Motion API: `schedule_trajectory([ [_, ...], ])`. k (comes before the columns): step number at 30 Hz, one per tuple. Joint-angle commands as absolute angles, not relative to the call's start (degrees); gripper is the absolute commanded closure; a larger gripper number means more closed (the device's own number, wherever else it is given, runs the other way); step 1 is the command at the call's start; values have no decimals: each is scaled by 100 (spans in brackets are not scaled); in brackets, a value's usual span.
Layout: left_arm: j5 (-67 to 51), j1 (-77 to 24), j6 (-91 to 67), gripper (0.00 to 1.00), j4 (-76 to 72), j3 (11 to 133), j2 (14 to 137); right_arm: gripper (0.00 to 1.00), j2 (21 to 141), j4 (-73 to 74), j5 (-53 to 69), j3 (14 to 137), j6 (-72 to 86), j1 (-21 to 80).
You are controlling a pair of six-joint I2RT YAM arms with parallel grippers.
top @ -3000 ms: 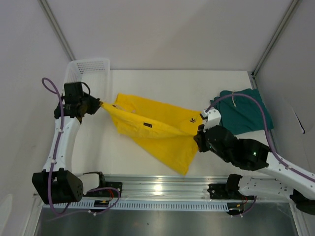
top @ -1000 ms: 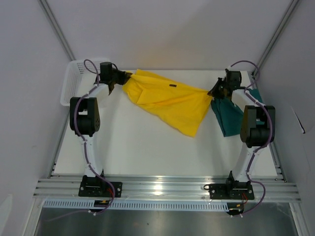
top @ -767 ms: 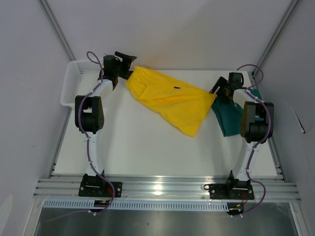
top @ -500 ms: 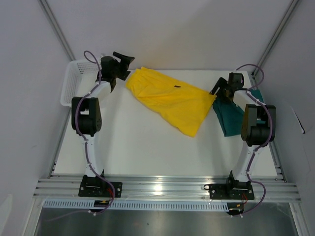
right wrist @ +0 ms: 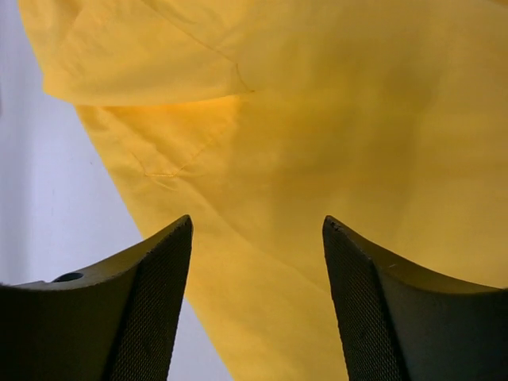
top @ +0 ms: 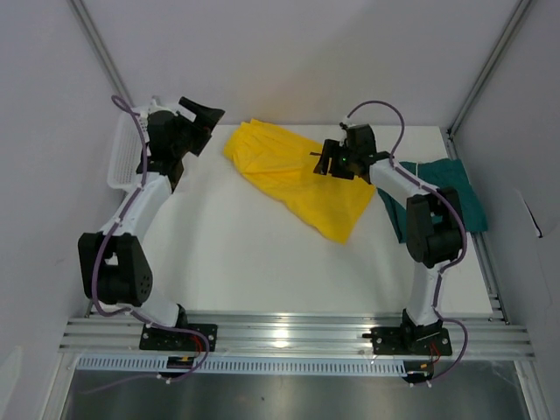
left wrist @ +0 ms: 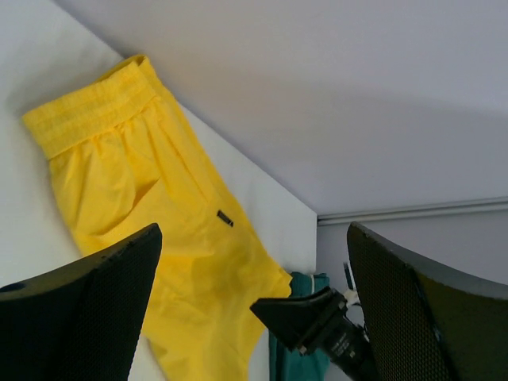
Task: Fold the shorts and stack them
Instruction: Fold the shorts
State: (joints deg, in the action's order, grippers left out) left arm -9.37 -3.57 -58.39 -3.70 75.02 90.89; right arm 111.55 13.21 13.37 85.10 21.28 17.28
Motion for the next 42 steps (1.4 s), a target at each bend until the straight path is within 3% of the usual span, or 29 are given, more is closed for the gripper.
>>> schedule_trajectory([
  [1,-818,-334,-5537,1,113,6865,8536,32,11731,1643,1362,9042,1942,1968],
  [14,-554,-545,-5247,1,588,5740,7190,32,11892,2812,-183,8421,1749,3488],
  [27,-439,-615,-4826,1,993,4660,5916,27,9591,2926,-1115,5319,2601,5554],
  [36,-869,-642,-4202,1,1063,3947,5897,24,7753,4175,-2021,4931,3190,5054],
  [42,-565,-747,-3745,1,1291,3762,5915,24,7251,3429,-1311,4992,3173,5238],
])
